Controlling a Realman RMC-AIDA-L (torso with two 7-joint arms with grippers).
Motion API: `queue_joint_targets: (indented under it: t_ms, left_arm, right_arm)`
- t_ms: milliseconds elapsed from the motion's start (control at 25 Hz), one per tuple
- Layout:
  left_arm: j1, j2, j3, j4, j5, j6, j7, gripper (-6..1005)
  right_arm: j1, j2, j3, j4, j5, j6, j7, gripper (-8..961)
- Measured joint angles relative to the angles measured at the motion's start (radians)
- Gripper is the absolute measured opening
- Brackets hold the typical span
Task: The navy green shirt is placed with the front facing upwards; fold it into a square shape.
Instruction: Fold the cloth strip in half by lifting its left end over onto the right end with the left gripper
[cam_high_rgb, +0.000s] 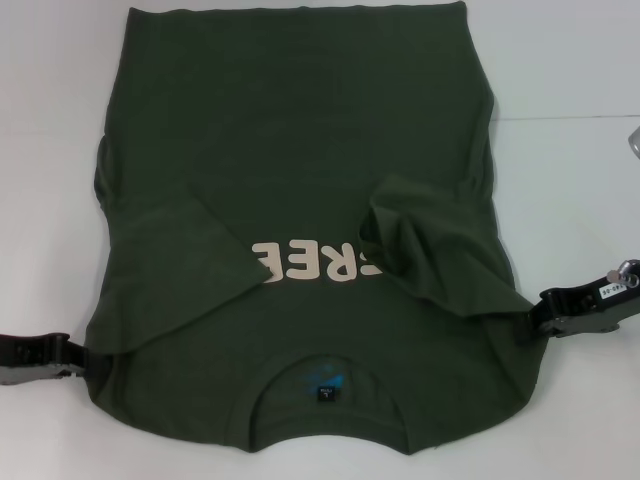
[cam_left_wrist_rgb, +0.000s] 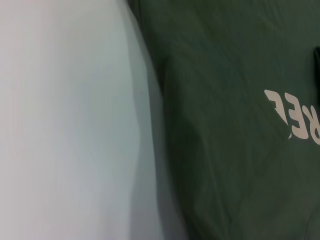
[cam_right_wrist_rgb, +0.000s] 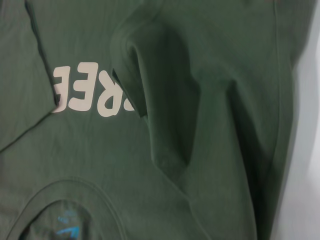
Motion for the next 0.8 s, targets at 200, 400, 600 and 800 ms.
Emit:
queue_joint_targets:
  t_ms: [200, 400, 600, 800]
  left_arm:
    - [0.000, 0.006, -0.005, -0.001, 0.000, 0.034, -0.001, 30]
    - [-0.001, 0.023, -0.053, 0.007, 0.007, 0.124, -0.008, 29]
    - [0.000, 0.041, -0.084, 0.030, 0.035, 0.237, -0.008, 30]
    - [0.007, 0.044, -0.086, 0.054, 0.062, 0.353, -0.009, 30]
  right_arm:
    - [-0.009, -0.012, 0.011, -0.007, 0.003, -0.052, -0.032, 55]
    - [-0.048, -0.030, 0.023, -0.056, 0.004, -0.155, -0.057, 47]
    - [-0.083, -0.060, 0.027, -0.069, 0.001, -0.258, -0.082, 46]
    - [-0.120, -0.077, 0.028, -0.069, -0.001, -0.376, -0.131, 47]
